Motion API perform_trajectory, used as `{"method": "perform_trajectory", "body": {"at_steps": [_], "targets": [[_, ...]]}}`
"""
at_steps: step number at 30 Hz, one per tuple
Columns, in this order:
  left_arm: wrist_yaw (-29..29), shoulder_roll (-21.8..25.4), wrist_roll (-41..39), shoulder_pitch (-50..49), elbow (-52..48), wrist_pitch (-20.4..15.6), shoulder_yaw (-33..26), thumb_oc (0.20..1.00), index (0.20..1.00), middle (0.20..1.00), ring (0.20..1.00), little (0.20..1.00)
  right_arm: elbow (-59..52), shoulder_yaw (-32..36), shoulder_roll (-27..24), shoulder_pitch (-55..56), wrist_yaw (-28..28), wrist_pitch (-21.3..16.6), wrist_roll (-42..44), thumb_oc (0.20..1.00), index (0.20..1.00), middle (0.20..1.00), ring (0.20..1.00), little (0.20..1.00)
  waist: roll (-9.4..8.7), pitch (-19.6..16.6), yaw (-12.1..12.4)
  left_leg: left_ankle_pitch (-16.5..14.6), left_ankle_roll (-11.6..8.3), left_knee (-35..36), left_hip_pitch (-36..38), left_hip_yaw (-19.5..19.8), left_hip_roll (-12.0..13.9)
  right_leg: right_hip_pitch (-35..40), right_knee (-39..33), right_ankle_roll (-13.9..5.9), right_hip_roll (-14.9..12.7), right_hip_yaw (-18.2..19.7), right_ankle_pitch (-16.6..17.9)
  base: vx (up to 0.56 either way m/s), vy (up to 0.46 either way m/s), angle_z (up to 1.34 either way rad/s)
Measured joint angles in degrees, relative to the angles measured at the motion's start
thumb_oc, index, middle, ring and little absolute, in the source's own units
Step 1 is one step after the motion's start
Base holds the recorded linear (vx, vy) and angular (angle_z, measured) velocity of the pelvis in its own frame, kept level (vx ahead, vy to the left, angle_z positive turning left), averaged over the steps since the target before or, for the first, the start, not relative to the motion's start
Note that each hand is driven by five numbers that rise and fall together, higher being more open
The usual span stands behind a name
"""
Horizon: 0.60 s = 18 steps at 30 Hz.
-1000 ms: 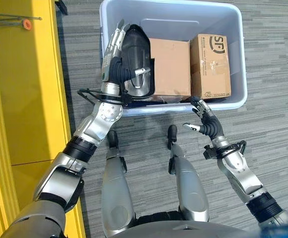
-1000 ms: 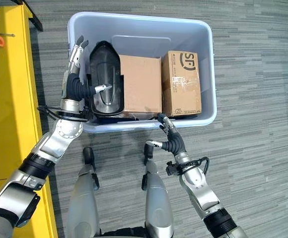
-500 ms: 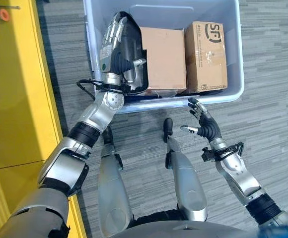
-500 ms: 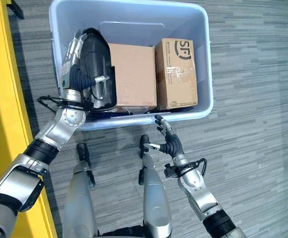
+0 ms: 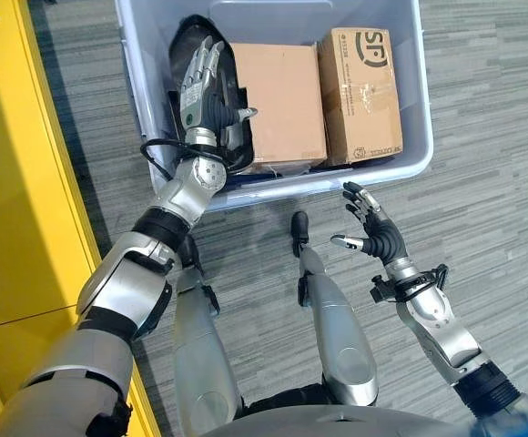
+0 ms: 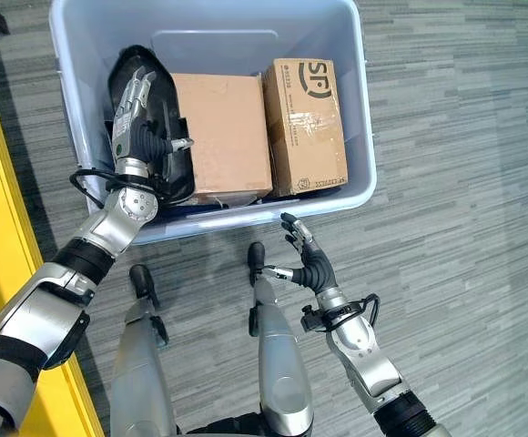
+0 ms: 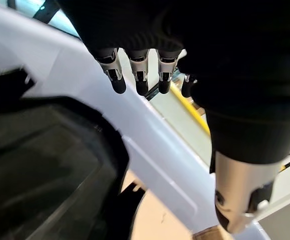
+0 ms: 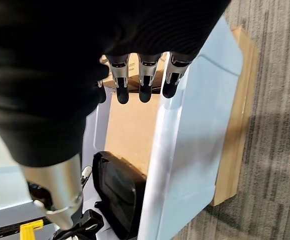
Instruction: Move parts from the plastic box to the shelf.
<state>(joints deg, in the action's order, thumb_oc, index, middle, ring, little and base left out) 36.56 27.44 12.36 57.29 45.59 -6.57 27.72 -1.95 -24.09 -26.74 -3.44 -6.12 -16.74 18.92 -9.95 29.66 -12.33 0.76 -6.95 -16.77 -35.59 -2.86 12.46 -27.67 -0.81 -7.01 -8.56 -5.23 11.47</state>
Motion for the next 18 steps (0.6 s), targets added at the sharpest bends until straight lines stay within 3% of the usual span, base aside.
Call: {"method": "perform_trajectory", "body": {"at_steps": [3, 7, 14, 18], "targets": [[-0.80, 0.22, -0.82, 2.84, 6.20, 0.85, 3.67, 1.000, 1.000, 1.000, 1.000, 1.000, -1.22, -0.82, -1.49, -0.06, 0.54, -0.17, 0.09, 1.000, 1.000, 1.000, 1.000, 1.000, -0.38, -0.25, -0.96, -0.09, -0.12, -0.36, -0.73, 0.05, 0.47, -0.66, 0.01, 0.03, 0.47, 0.00, 0.02, 0.00, 0.005, -0.04], [-1.86, -1.98, -2.57, 5.01, 11.85, 0.98, 3.87, 1.000, 1.000, 1.000, 1.000, 1.000, -1.98, -0.99, -1.52, -0.01, 0.83, -0.59, 0.71, 1.000, 1.000, 1.000, 1.000, 1.000, -0.75, -0.50, -1.86, -0.22, -0.27, -0.65, -1.02, -0.11, 0.55, -1.29, 0.47, 0.03, 0.54, 0.59, 0.02, -0.01, 0.013, -0.04], [-4.63, -1.09, -2.57, 7.80, 21.34, 2.37, 6.04, 1.000, 1.000, 1.000, 1.000, 1.000, -3.74, -1.26, -1.71, 1.84, 1.92, -1.19, 2.94, 1.000, 1.000, 1.000, 1.000, 1.000, -5.02, -3.49, -3.47, -1.55, -0.74, -2.47, -2.13, -2.31, 1.75, -3.90, 0.90, -0.11, 1.28, 3.06, -0.47, 0.04, 0.013, -0.19], [-6.20, 0.11, 0.56, 9.69, 21.23, 3.20, 10.62, 1.000, 1.000, 1.000, 1.000, 1.000, -4.04, -1.20, -3.10, 3.70, 2.87, -1.18, 4.12, 1.000, 1.000, 1.000, 1.000, 1.000, -5.22, -3.63, -3.45, -1.80, -0.59, -3.49, -3.54, -2.22, 1.84, -4.68, 0.90, 0.16, 1.40, 2.98, 0.17, 0.00, 0.004, -0.01]]}}
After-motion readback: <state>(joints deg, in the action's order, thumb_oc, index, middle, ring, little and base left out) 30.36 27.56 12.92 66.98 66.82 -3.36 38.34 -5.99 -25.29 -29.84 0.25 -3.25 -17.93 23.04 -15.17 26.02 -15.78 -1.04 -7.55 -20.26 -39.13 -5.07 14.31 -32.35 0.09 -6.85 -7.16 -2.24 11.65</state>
